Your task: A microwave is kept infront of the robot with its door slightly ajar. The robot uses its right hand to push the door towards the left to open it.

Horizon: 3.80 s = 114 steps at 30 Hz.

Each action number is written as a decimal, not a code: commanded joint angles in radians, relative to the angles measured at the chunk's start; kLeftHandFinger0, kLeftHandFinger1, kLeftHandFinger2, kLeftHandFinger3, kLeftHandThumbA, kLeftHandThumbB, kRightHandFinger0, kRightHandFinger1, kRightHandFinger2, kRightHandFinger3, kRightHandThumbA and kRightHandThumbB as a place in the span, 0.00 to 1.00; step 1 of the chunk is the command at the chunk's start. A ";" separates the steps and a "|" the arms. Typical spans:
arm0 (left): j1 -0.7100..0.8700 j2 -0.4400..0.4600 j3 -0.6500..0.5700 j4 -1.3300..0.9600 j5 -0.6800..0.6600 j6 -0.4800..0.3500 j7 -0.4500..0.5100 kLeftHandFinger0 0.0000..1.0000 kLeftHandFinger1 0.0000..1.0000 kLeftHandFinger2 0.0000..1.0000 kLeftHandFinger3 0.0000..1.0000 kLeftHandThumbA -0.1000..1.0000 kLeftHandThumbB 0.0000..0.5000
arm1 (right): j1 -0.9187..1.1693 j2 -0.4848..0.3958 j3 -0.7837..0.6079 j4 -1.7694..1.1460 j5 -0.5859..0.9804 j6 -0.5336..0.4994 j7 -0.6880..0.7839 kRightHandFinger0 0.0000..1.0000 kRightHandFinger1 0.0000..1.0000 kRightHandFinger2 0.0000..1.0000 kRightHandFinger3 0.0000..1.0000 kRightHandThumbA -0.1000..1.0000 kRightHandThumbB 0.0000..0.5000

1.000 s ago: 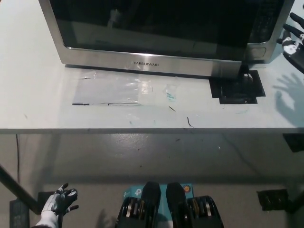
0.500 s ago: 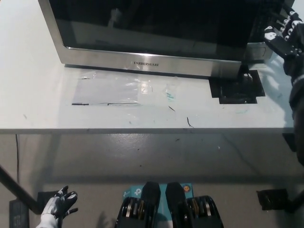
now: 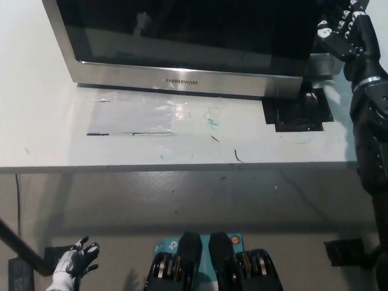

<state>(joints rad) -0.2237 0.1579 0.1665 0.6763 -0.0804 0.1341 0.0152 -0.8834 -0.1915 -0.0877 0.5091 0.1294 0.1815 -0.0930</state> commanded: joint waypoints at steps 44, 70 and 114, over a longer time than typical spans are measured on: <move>-0.018 0.028 0.016 -0.010 -0.006 -0.019 0.006 0.88 0.89 0.97 0.99 0.51 0.21 | 0.664 0.232 0.196 -0.996 0.174 0.284 0.104 0.57 0.85 0.90 1.00 0.36 0.31; -0.034 0.022 0.004 0.023 -0.002 -0.045 0.004 0.91 0.91 1.00 1.00 0.52 0.20 | 0.725 0.220 0.230 -1.029 0.189 0.256 0.138 0.61 0.83 0.91 1.00 0.38 0.27; -0.027 0.012 0.003 0.055 -0.002 -0.072 0.008 0.88 0.88 1.00 1.00 0.49 0.14 | 0.843 0.053 -0.226 -0.005 0.060 -0.297 -0.053 0.57 0.79 0.78 0.75 0.32 0.60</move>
<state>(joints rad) -0.2339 0.1649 0.1719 0.7310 -0.0844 0.1063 0.0156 0.0170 -0.1482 -0.2661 0.3987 0.2006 0.1090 -0.0874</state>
